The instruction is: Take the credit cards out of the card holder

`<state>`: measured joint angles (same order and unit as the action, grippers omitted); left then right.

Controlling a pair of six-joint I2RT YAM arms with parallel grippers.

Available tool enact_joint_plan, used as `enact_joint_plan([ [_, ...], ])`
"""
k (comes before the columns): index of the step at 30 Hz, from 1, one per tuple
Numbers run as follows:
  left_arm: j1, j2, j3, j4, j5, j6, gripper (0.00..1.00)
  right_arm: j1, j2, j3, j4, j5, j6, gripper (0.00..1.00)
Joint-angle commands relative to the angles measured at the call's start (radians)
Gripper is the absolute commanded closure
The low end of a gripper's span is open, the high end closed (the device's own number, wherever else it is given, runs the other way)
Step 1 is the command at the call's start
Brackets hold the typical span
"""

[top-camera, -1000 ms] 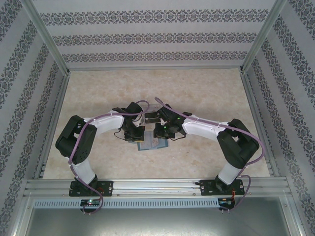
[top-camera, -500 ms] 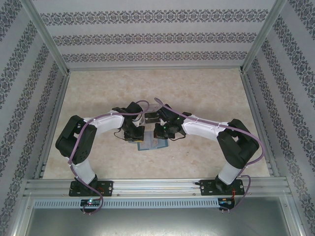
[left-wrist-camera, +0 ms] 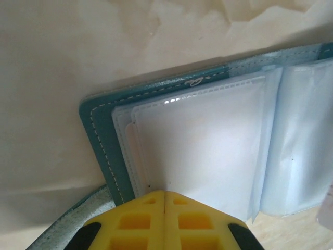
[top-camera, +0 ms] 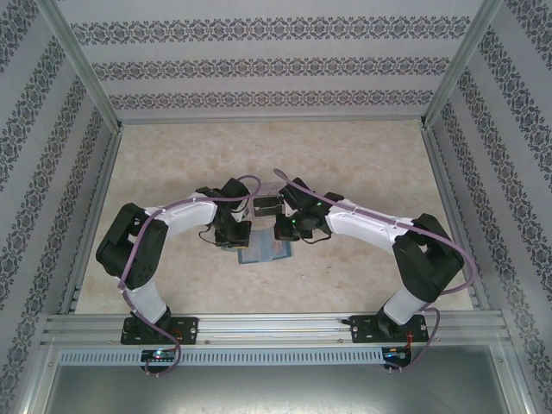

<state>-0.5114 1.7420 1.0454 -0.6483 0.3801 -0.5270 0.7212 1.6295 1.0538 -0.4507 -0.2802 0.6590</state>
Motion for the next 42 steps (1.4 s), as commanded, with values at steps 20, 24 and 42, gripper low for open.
enact_joint_plan([
  [20,0.038,-0.126,-0.088,0.015,-0.035,-0.026,0.93,-0.042,0.122,0.32,-0.399,0.013,-1.024,0.96],
  [24,0.063,-0.147,-0.12,0.037,-0.007,-0.034,0.93,-0.043,0.131,0.35,-0.437,0.016,-1.197,0.96],
  [42,0.149,-0.205,-0.186,0.041,0.036,-0.039,0.92,-0.047,0.282,0.572,-0.643,0.091,-1.594,1.0],
])
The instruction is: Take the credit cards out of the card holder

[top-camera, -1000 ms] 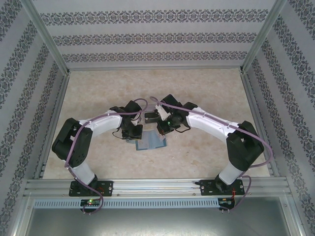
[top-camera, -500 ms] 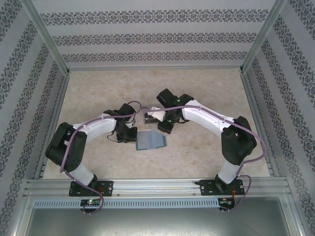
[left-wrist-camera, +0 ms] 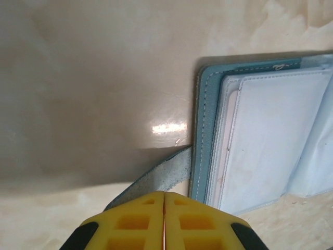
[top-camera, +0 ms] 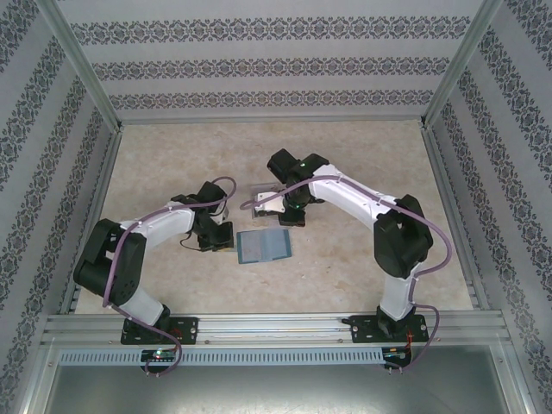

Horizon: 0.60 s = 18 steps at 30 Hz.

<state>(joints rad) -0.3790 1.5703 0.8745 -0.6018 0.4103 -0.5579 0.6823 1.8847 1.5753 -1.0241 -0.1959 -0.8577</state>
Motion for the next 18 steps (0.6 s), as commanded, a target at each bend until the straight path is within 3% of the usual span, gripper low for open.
enact_joint_plan([
  [1,0.019,-0.039,-0.017,-0.007,0.005,-0.008,0.92,-0.008,0.036,0.064,-0.075,0.003,-0.085,1.0],
  [18,0.067,-0.09,-0.027,-0.049,-0.021,-0.018,0.92,-0.063,0.228,0.371,-0.208,0.014,-0.174,1.0],
])
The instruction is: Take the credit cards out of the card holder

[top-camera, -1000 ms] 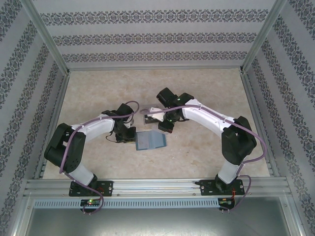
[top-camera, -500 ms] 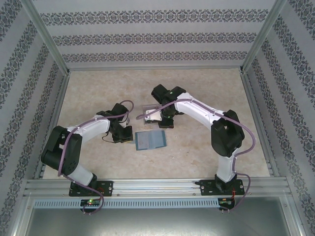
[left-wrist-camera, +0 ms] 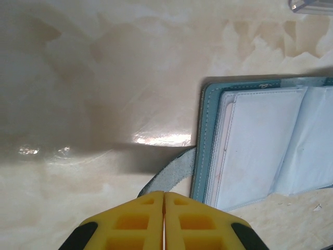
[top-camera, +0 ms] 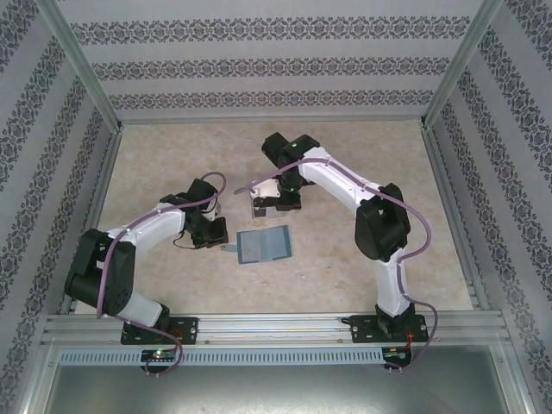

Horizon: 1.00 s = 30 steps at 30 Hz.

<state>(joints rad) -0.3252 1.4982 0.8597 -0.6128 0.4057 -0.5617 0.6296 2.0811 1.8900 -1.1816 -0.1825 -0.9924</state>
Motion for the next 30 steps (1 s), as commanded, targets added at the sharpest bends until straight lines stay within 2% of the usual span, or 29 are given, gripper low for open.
enact_joint_plan([
  [1,0.014,-0.016,-0.011,-0.04,-0.017,-0.015,0.92,-0.013,0.041,0.073,-0.059,-0.002,-0.044,1.0],
  [30,0.054,0.037,0.041,-0.094,-0.007,0.011,0.92,-0.031,0.329,0.577,-0.194,0.014,-0.103,1.0],
])
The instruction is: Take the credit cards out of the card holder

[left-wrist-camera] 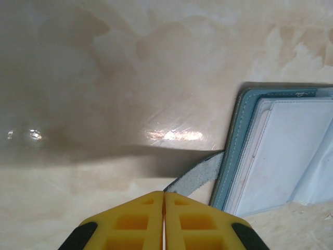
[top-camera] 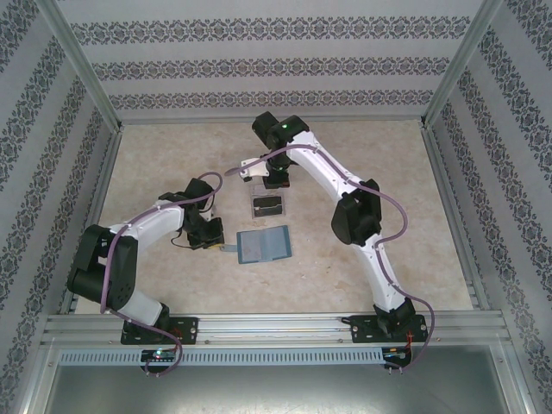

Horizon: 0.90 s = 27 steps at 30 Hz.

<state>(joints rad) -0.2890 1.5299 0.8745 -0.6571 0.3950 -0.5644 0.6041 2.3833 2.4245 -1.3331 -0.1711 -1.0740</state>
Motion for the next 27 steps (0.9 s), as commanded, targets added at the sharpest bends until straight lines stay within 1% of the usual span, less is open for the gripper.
enact_joint_plan([
  [1,0.019,0.005,0.023,-0.052,0.002,0.015,0.92,-0.004,0.034,0.051,-0.041,0.005,-0.022,1.0],
  [9,0.028,0.0,0.014,-0.054,0.004,0.016,0.92,-0.001,0.075,0.091,-0.041,0.012,-0.022,1.0],
  [27,0.041,0.019,0.014,-0.052,0.013,0.026,0.92,0.001,0.122,0.09,-0.046,-0.014,-0.001,1.0],
])
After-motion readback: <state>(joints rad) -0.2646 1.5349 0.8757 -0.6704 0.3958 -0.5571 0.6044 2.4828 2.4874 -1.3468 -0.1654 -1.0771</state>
